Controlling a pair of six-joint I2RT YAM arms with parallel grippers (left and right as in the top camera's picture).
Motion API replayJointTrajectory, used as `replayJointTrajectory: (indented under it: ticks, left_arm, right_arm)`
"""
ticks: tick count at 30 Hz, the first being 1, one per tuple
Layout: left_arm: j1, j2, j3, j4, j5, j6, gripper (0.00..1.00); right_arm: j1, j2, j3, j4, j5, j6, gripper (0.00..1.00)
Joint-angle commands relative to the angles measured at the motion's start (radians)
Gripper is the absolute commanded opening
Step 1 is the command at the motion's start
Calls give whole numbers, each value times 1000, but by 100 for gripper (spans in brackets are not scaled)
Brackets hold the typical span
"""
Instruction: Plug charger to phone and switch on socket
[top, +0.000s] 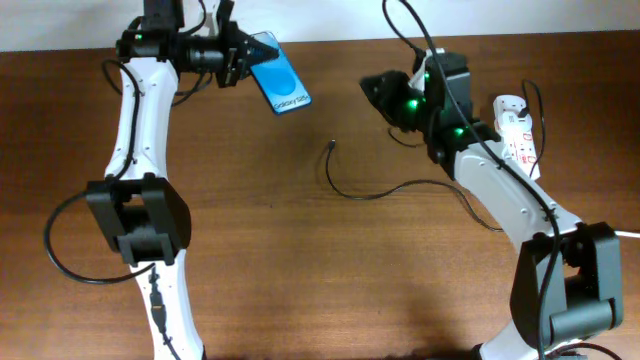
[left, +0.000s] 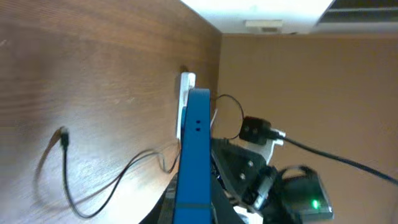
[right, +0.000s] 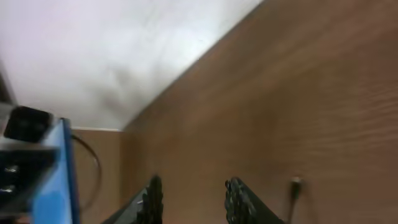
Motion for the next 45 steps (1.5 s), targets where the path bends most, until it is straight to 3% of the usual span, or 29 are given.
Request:
replayJointTrajectory:
  ticks: [1,6,22,31,45]
  left_arm:
    - [25,-5,16,-34,103,180,0]
    - [64,-5,16,-42,272,229,0]
    - [62,-5,-230,-48,268,352,0]
    - [62,-5,-232,-51,272,374,0]
    - [62,-5,-232,-52,273,355,0]
  right_arm:
    - [23,19,-2,-100,-36,-208,35]
    - [34,130,-1,-150,-107,-204,32]
    - [108,247,-1,-132,-81,-177,31]
    - [143,330,-2,-55,-65,-71,29]
    - [162,373,-1,35,-17,-37,26]
